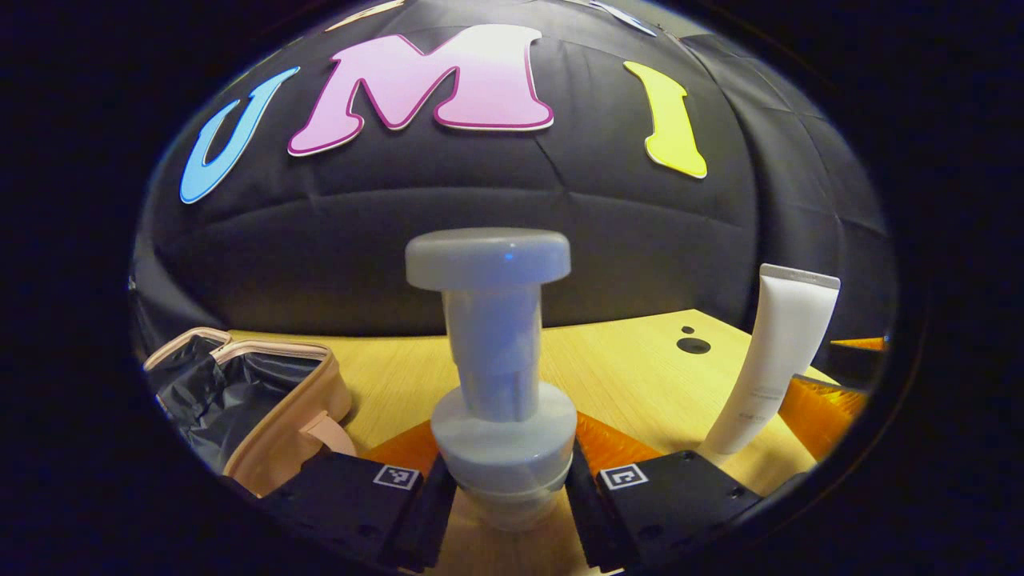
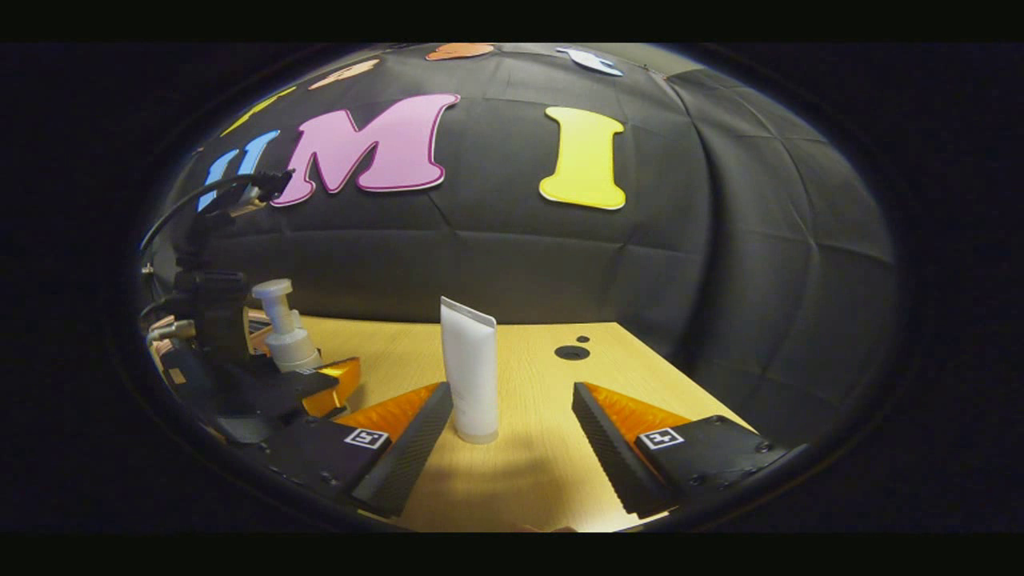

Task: First open the suitcase, pack the skin care products into it, and then close the suitcase.

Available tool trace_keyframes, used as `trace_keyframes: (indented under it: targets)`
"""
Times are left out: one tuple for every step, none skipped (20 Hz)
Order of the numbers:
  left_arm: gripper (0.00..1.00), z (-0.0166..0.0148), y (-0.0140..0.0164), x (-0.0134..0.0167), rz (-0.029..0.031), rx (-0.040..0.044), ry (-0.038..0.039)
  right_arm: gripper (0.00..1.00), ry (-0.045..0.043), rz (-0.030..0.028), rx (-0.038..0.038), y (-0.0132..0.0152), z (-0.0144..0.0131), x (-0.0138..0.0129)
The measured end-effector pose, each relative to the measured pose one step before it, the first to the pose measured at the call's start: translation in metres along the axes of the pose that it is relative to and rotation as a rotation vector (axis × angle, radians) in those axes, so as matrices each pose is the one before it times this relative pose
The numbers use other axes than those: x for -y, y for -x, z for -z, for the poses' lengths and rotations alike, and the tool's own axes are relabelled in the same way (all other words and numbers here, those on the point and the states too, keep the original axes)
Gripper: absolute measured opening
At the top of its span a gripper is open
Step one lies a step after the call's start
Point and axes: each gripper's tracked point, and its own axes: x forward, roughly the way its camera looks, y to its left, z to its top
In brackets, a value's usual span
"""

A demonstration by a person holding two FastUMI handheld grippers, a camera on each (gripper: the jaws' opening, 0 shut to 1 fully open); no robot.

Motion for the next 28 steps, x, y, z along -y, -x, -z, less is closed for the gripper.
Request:
trace_keyframes:
  targets:
    - [0.67, -0.00108, -0.00194, 0.00131, 0.00854, -0.00204, 0.00513, 0.97, 0.00364, -0.00753, -0.00012, -0.00268, 0.00177, -0.001]
    - [0.65, -0.00015, 0.00038, 0.00026, 0.00207, -0.00045, 0.0038, 0.97, 0.01783, -0.01233, 0.0028, -0.00474, 0.00085, -0.00269]
    - [0.65, 0.00049, 0.00058, 0.0, 0.00352, -0.00546, -0.00426, 0.97, 0.02417, -0.00483, 0.00729, -0.00786, 0.0, -0.00237]
    - [0.64, 0.00083, 0.00176, -0.00115, 0.00287, -0.00602, 0.00193, 0.96, 0.01331, -0.00546, -0.00693, -0.00674, 0.00225, -0.00233]
    - [0.63, 0.00079, 0.00235, -0.00164, -0.00324, -0.00545, 0.00601, 0.97, 0.00124, -0.00809, -0.00655, -0.00395, 0.00495, -0.0019]
    - [0.63, 0.00134, 0.00278, -0.00331, -0.00321, -0.00616, 0.00472, 0.96, -0.00263, -0.00846, -0.00893, -0.00397, 0.00333, -0.00334]
    - [0.63, 0.00109, 0.00335, -0.00418, -0.00511, -0.00347, 0.00694, 0.96, 0.00401, 0.00042, -0.00286, -0.00413, 0.00217, -0.00241]
    - [0.63, 0.00059, 0.0031, -0.00375, -0.00291, -0.00633, 0.01041, 0.97, 0.00873, -0.00371, 0.00005, -0.00432, 0.0008, -0.00208]
    - [0.63, 0.00197, 0.00398, -0.00153, 0.00366, -0.0107, 0.01159, 0.96, 0.00477, -0.00318, 0.00071, -0.00492, 0.00076, -0.00231]
    - [0.59, 0.00138, 0.00431, -0.00218, -0.001, -0.00923, 0.01324, 0.97, -0.00094, -0.00767, -0.00337, -0.00544, 0.00078, -0.00303]
    - [0.63, 0.00202, 0.00536, -0.00124, 0.00125, -0.00957, 0.0123, 0.96, -0.00484, -0.00076, -0.00312, -0.00593, 0.00117, -0.00137]
    - [0.63, 0.00146, 0.00508, -0.00205, 0.0006, -0.00564, 0.00915, 0.97, -0.00786, -0.0028, -0.00492, -0.00593, 0.00073, -0.00176]
    - [0.63, 0.00022, 0.00628, -0.00252, -0.00534, 0.00151, 0.00289, 0.97, -0.00943, 0.00024, -0.01116, -0.00546, 0.00031, -0.00108]
    - [0.63, -0.00139, 0.00495, -0.00271, -0.00549, 0.00457, -0.00556, 0.97, -0.00274, 0.00221, 0.00788, -0.00725, -0.00097, -0.00003]
    - [0.63, -0.00146, 0.00566, -0.00208, -0.00446, 0.00503, -0.00649, 0.97, 0.00127, 0.00392, 0.00256, -0.00359, -0.00144, 0.00048]
    - [0.63, -0.00332, 0.00474, -0.00019, 0.00438, 0.00679, -0.00485, 0.97, 0.00318, -0.00108, 0.00038, -0.00373, -0.00112, -0.00116]
    - [0.63, -0.00465, 0.00663, 0.00038, 0.00582, 0.00705, -0.00143, 0.97, 0.00367, -0.0002, -0.00325, -0.00237, -0.00009, -0.00095]
    - [0.59, -0.00784, 0.00673, 0.00022, 0.00534, 0.0101, -0.00054, 0.98, 0.00672, 0.00031, -0.01125, -0.00189, 0.00218, -0.00052]
    - [0.63, -0.00902, 0.00773, 0.00015, 0.00675, 0.0108, -0.00661, 0.91, 0.00658, 0.00281, -0.00397, -0.0009, 0.00105, -0.00033]
    - [0.65, -0.01076, 0.00833, -0.00043, 0.00498, 0.00753, -0.01434, 0.78, 0.0107, 0.0057, -0.00021, 0.00096, -0.00102, 0.0007]
    - [0.63, -0.01177, 0.00843, -0.00117, 0.0043, 0.01358, -0.01409, 0.65, 0.00798, 0.00252, -0.00076, -0.00137, 0.00024, -0.001]
    - [0.63, -0.01264, 0.0079, -0.00128, 0.01316, 0.02256, 0.00102, 0.59, 0.01044, 0.00818, -0.00353, 0.00036, -0.00079, -0.00101]
    - [0.62, -0.01121, 0.00729, -0.00062, 0.01456, 0.01505, 0.01865, 0.55, -0.0017, -0.01193, -0.00488, -0.00042, 0.00224, -0.00297]
    - [0.63, -0.00804, 0.00585, -0.003, 0.00656, 0.00136, 0.02484, 0.53, -0.00076, -0.00972, -0.00651, 0.00008, 0.00124, -0.00577]
    - [0.62, -0.00363, 0.00286, -0.00574, -0.00381, -0.00745, 0.01691, 0.42, 0.02831, 0.00318, 0.00688, 0.0009, -0.0011, -0.00247]
    - [0.62, -0.00313, 0.00344, -0.00998, -0.01933, -0.00595, 0.00796, 0.4, 0.02738, -0.00551, 0.00741, -0.00008, -0.00244, -0.00311]
    - [0.63, -0.00397, 0.00095, -0.01055, -0.02263, 0.00188, 0.01095, 0.32, 0.02408, -0.00957, 0.00343, 0.0025, -0.00047, -0.00504]
    - [0.62, -0.0035, 0.00367, -0.0129, -0.01737, 0.00401, 0.009, 0.37, 0.01333, -0.0113, -0.0028, 0.00319, 0.0001, -0.00331]
